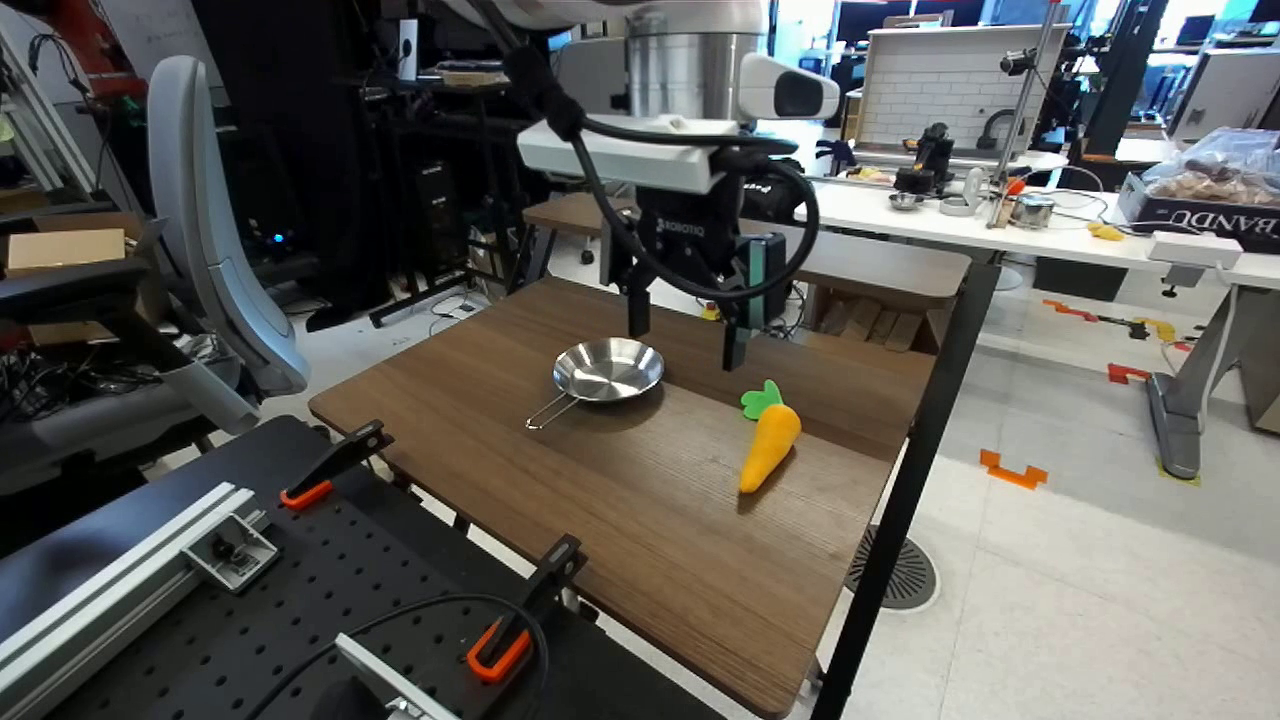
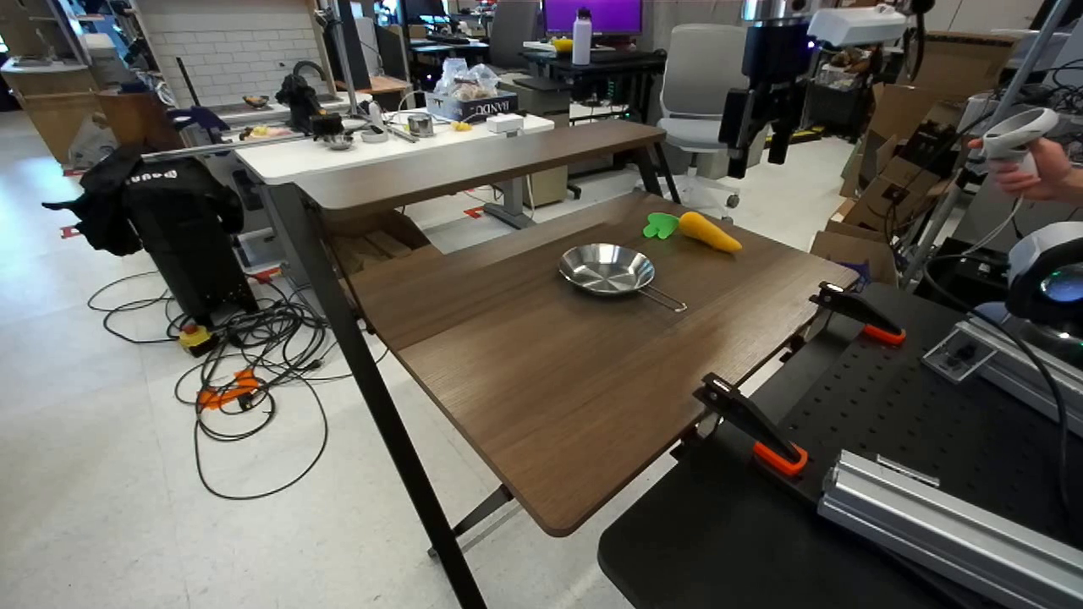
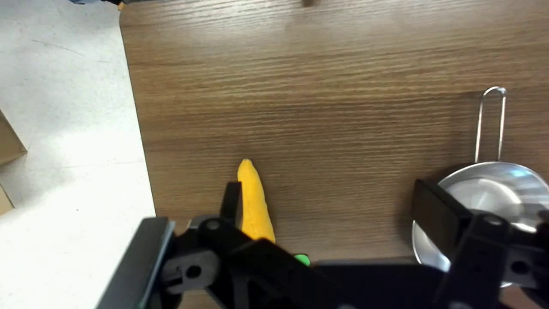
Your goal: Put the carrot toy on the silver pan
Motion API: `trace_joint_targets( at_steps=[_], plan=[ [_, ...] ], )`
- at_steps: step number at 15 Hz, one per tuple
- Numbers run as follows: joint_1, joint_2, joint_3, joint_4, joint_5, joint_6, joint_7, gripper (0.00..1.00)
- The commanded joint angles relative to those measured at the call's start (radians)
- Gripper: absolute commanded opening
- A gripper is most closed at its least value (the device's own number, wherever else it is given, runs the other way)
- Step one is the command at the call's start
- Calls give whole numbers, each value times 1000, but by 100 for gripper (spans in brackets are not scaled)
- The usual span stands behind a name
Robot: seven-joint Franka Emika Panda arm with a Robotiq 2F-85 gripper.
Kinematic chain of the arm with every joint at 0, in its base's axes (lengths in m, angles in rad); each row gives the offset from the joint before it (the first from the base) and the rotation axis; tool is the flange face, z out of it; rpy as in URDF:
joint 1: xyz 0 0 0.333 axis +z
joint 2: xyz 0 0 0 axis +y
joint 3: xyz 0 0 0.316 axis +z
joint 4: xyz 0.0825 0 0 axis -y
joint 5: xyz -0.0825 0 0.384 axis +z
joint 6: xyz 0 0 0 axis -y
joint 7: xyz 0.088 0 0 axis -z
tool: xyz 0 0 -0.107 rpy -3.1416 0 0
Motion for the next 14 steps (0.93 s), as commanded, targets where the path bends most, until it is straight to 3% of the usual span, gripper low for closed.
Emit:
trace_joint_targets(
  at_steps=[1,14],
  plan=[
    [-28,121,15,120,16,22,-60,100],
    [-55,380,43,321,5,84,-92,100]
  ],
)
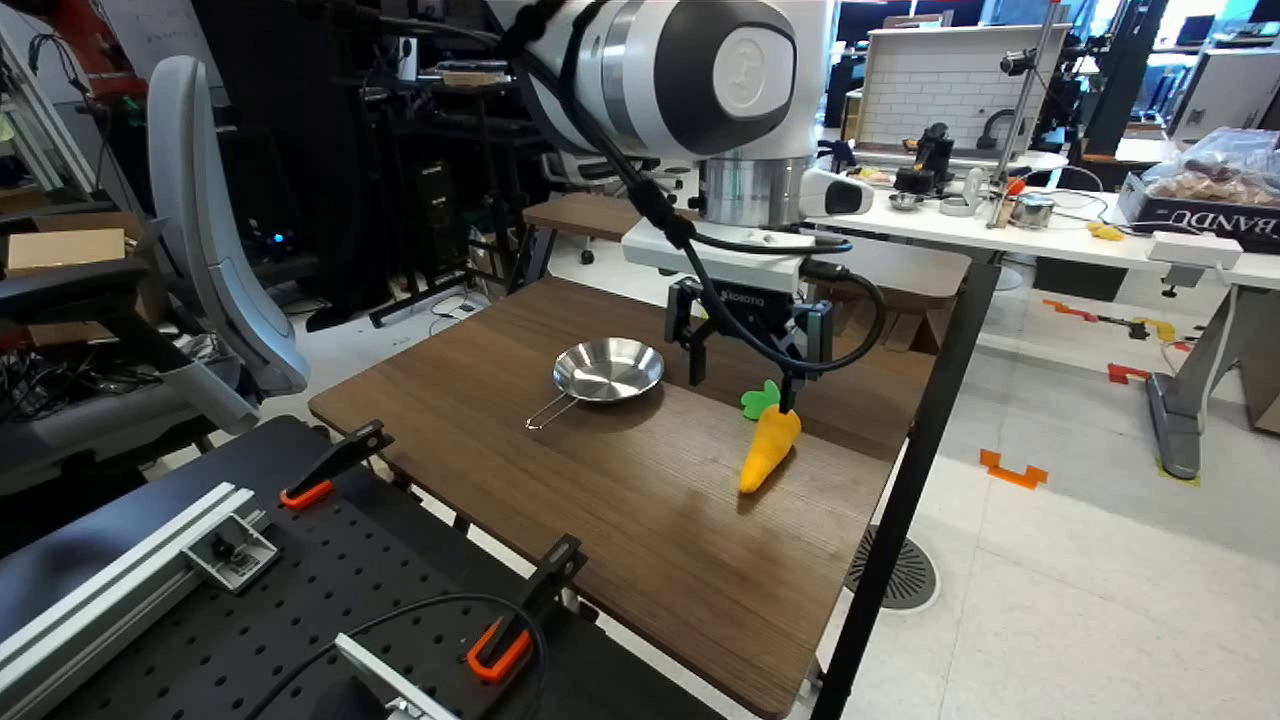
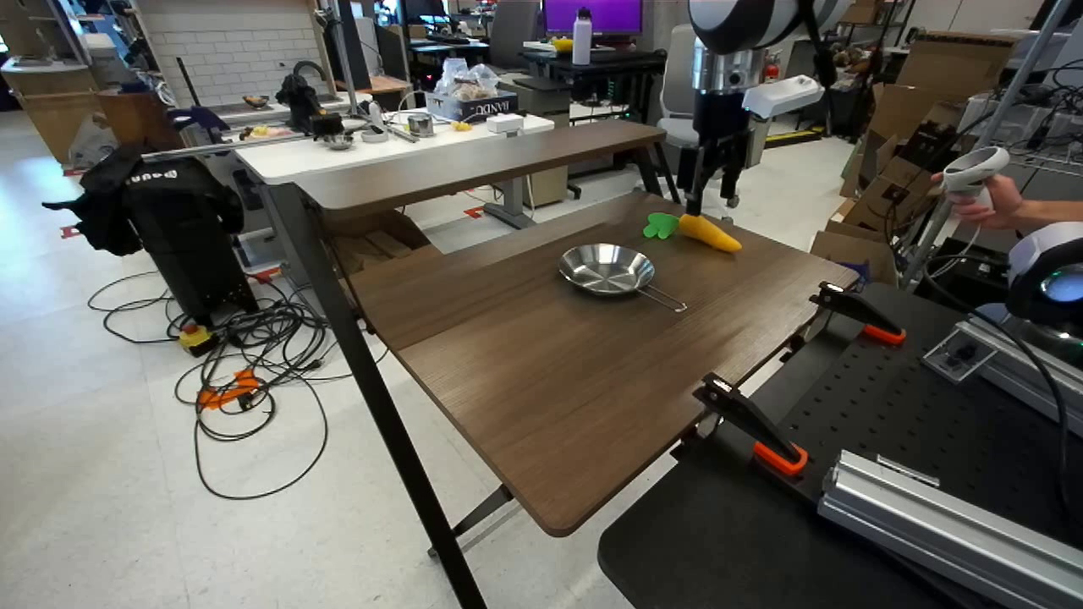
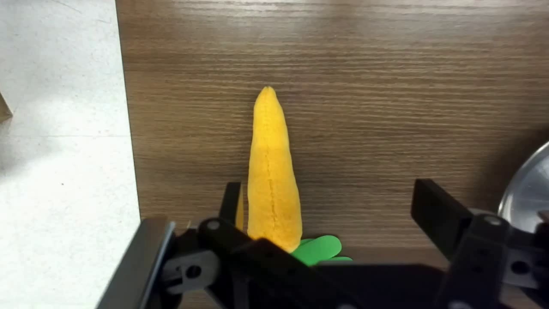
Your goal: Put the carrot toy on the silver pan
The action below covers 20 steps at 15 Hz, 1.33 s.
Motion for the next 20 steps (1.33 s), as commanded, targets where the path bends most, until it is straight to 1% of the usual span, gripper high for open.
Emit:
trace_joint_targets(
  at_steps=[1,7,15,16,17,18,19,20],
  plan=[
    [-39,70,27,73,3,17,-29,100],
    [-57,121,28,121,0,20,-30,100],
    [-74,164,29,129,-6,47,-41,100],
    [-71,167,26,129,-10,53,-40,75],
    [-72,170,27,129,-11,59,-44,72],
    [-74,173,28,127,-11,72,-46,66],
    [-73,175,28,125,-13,79,-49,56],
    [-73,177,28,124,-14,87,-51,49]
  ],
)
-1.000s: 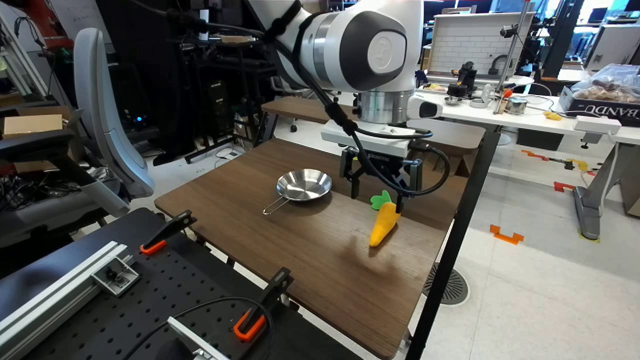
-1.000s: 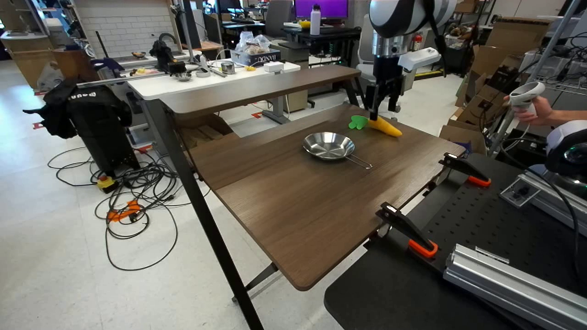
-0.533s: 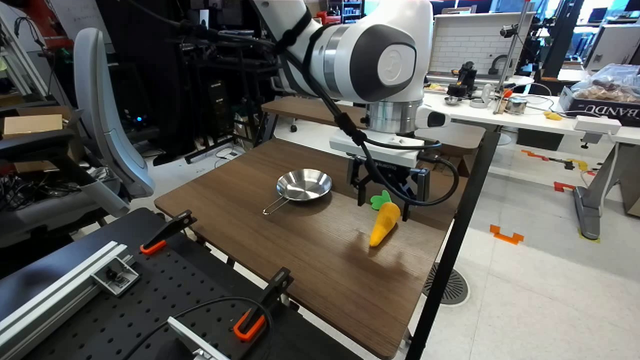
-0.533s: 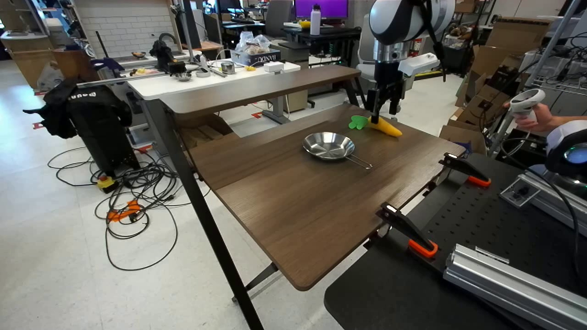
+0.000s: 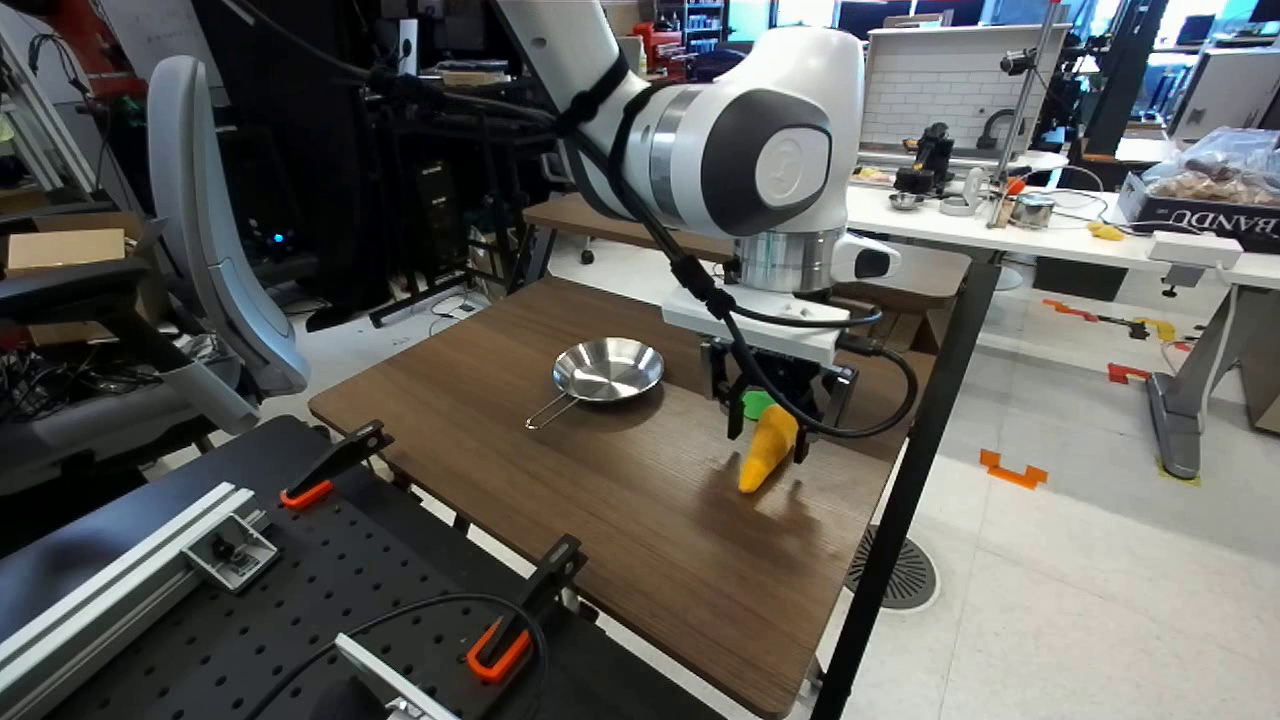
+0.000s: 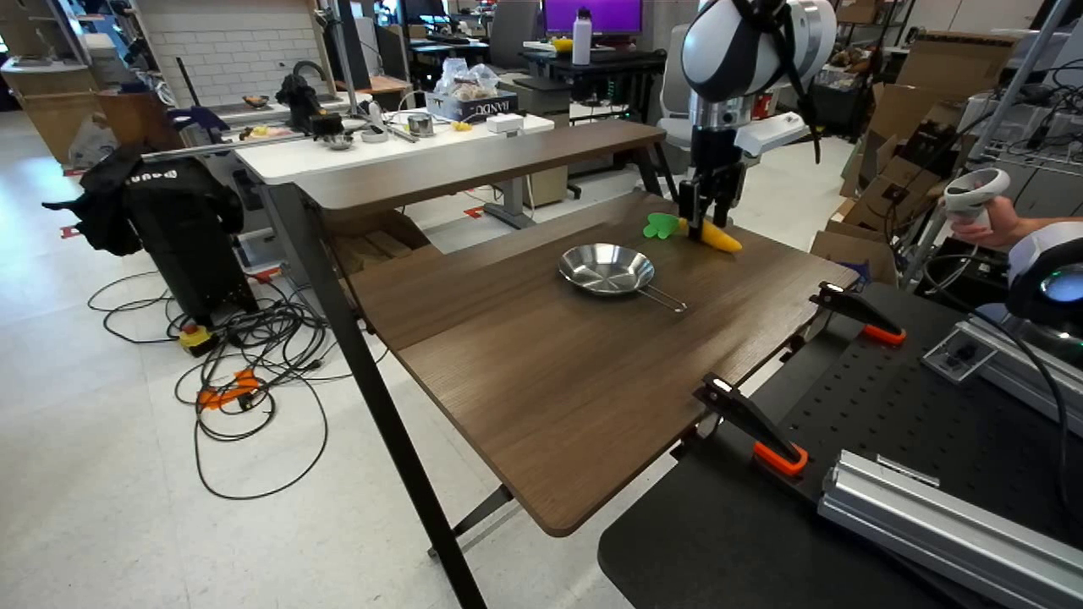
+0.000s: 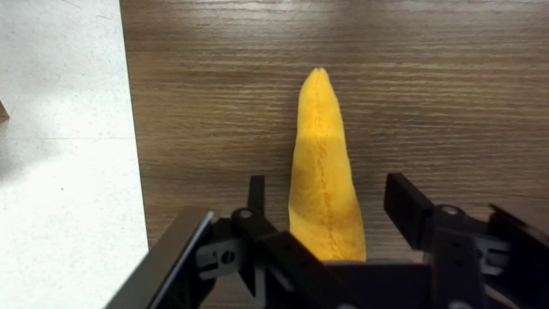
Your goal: Put the carrot toy on the silver pan
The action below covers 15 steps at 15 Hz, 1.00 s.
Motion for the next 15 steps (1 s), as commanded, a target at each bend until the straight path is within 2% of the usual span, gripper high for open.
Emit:
trace_joint_targets(
  at_steps=[1,6,8,9,15],
  plan=[
    [-26,28,19,20,-13,46,-31,40],
    [-15,6,13,4,-20,56,-17,4],
    [-10,-19,17,-15,-21,59,-17,0],
    [-4,-37,18,-29,-22,58,-12,3],
    [18,-161,59,-116,-12,41,-21,3]
  ],
)
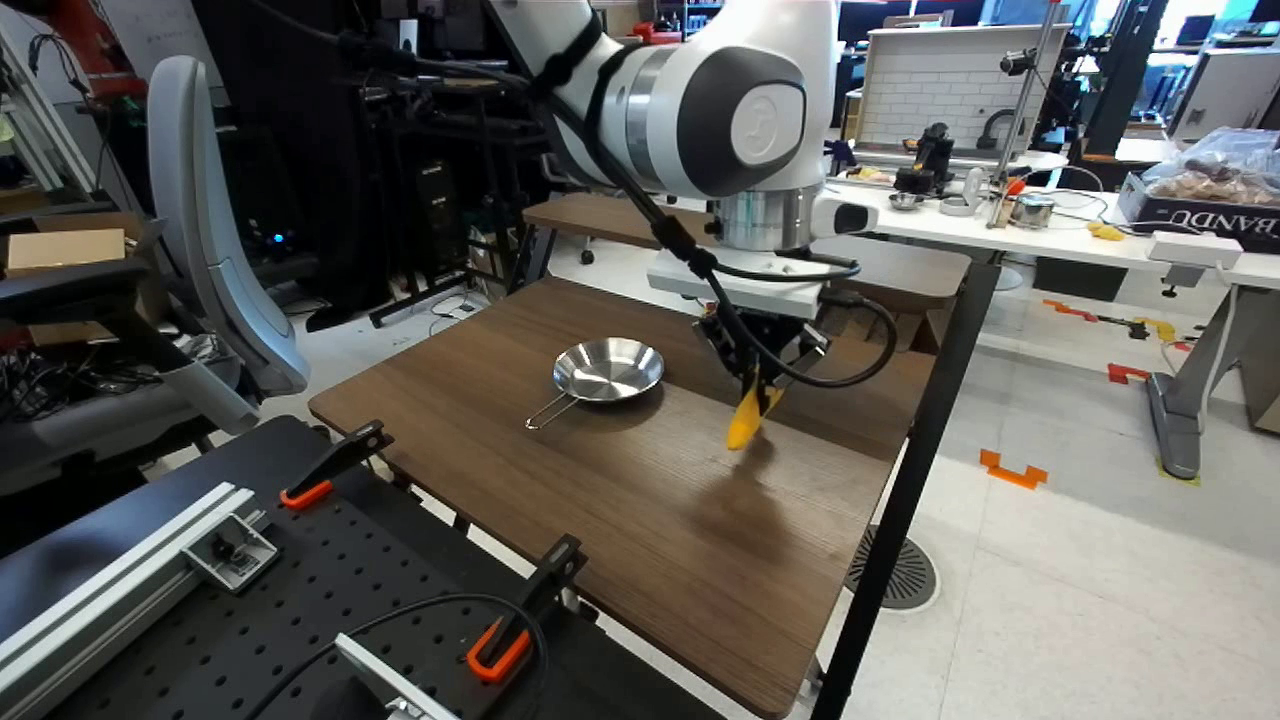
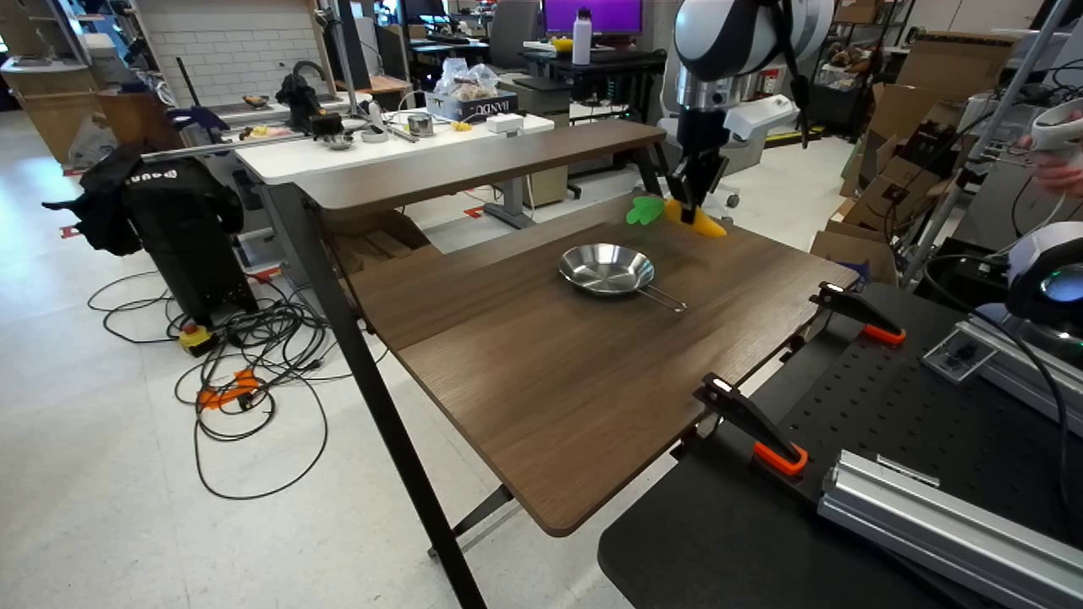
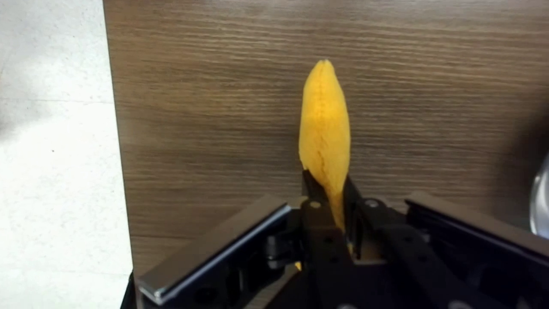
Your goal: Put the carrot toy on the silver pan
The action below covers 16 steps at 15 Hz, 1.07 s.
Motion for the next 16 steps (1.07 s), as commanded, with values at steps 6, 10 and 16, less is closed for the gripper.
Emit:
trace_joint_targets(
  at_steps=[6,10,16],
  plan=[
    [38,-196,89,-156,8,5,-23,3],
    [64,-207,119,-170,14,3,-26,3],
    [98,-186,143,-166,11,-2,-19,3]
  ],
)
